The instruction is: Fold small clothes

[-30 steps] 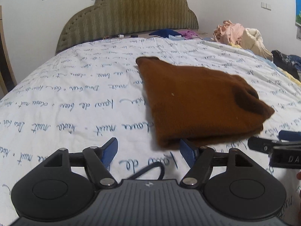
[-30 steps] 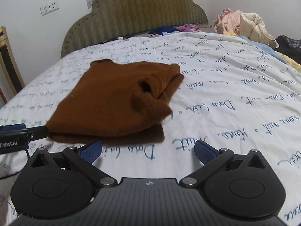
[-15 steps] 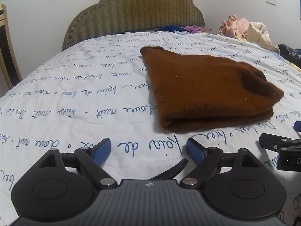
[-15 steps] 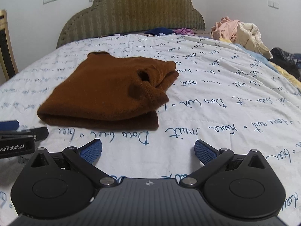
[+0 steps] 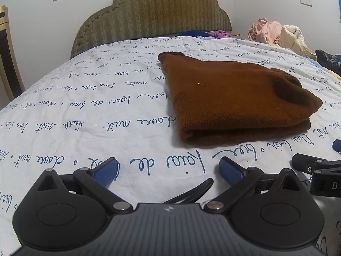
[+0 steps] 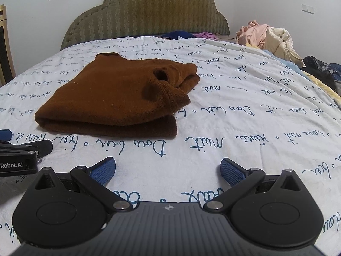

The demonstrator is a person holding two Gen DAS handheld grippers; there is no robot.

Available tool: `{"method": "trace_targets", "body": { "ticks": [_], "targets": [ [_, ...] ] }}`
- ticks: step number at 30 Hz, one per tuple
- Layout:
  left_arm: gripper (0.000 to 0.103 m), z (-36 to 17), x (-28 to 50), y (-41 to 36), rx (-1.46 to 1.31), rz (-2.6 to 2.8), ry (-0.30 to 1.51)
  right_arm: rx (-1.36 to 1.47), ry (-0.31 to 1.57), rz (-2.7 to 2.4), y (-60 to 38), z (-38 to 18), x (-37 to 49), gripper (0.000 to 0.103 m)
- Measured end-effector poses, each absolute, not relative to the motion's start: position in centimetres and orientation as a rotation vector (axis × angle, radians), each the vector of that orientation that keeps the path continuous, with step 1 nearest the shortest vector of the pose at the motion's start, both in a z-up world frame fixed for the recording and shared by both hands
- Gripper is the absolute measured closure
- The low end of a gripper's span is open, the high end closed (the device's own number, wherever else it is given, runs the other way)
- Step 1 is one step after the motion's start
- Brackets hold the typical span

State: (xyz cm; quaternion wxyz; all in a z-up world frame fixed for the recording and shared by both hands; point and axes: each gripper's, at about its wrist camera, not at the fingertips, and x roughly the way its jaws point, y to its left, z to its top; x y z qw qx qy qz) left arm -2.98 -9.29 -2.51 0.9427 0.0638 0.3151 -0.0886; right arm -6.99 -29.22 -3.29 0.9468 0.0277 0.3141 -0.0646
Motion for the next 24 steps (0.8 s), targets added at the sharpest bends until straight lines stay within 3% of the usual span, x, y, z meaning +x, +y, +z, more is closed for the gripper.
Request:
{"method": "trace_targets", "body": {
  "ticks": [24],
  "targets": [
    [0.0,-2.85,-2.43,-9.13,0.11,-0.187,0.68,0.054,0.648,-0.138,-28.97,-3.68,-6.76,0.0]
  ]
}}
